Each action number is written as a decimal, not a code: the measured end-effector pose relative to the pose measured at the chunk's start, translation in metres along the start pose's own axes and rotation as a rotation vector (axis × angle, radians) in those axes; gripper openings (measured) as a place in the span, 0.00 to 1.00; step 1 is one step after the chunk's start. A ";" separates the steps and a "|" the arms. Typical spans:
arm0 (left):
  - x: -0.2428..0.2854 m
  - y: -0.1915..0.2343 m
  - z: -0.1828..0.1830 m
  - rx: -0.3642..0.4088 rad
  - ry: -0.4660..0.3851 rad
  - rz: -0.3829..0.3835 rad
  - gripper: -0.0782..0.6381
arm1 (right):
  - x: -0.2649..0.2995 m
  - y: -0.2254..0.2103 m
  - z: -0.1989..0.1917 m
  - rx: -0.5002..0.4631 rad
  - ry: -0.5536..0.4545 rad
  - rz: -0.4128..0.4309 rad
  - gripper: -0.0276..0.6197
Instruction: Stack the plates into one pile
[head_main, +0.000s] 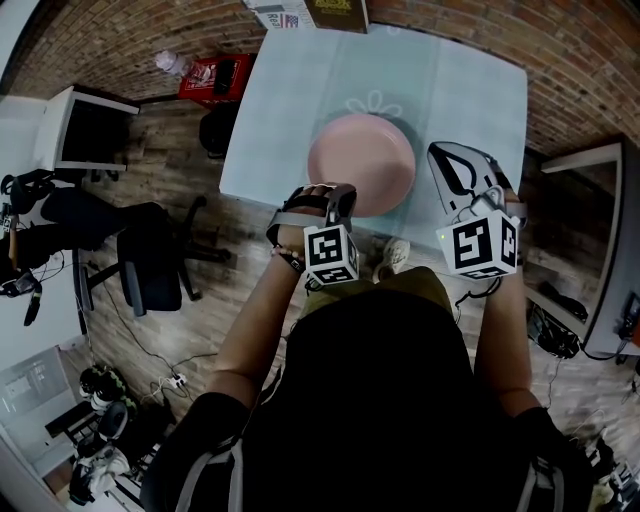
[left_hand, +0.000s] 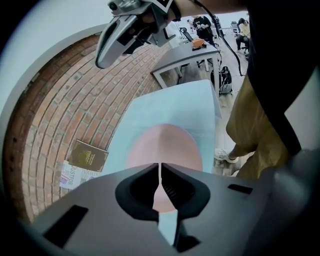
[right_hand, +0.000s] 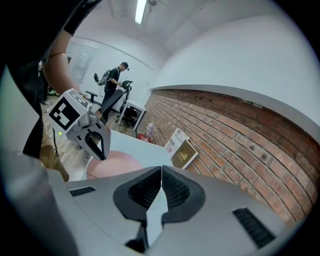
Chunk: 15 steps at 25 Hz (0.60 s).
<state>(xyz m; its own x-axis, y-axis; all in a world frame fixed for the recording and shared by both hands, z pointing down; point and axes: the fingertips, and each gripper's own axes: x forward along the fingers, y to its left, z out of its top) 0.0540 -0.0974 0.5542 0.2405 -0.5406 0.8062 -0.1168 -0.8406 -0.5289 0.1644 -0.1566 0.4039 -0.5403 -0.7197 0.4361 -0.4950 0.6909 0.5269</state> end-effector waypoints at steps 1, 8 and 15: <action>-0.002 0.005 0.000 -0.001 -0.006 0.008 0.15 | 0.000 0.001 0.002 -0.002 0.002 -0.003 0.10; -0.030 0.037 -0.001 -0.001 -0.119 0.080 0.14 | 0.004 0.015 0.025 -0.008 0.034 -0.033 0.10; -0.084 0.085 -0.009 -0.026 -0.263 0.150 0.14 | 0.015 0.036 0.072 0.006 0.047 -0.070 0.09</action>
<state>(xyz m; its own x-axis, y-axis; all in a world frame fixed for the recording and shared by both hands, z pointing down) 0.0147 -0.1240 0.4435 0.4598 -0.6346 0.6212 -0.1940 -0.7544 -0.6271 0.0891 -0.1374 0.3770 -0.4715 -0.7688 0.4319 -0.5352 0.6388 0.5528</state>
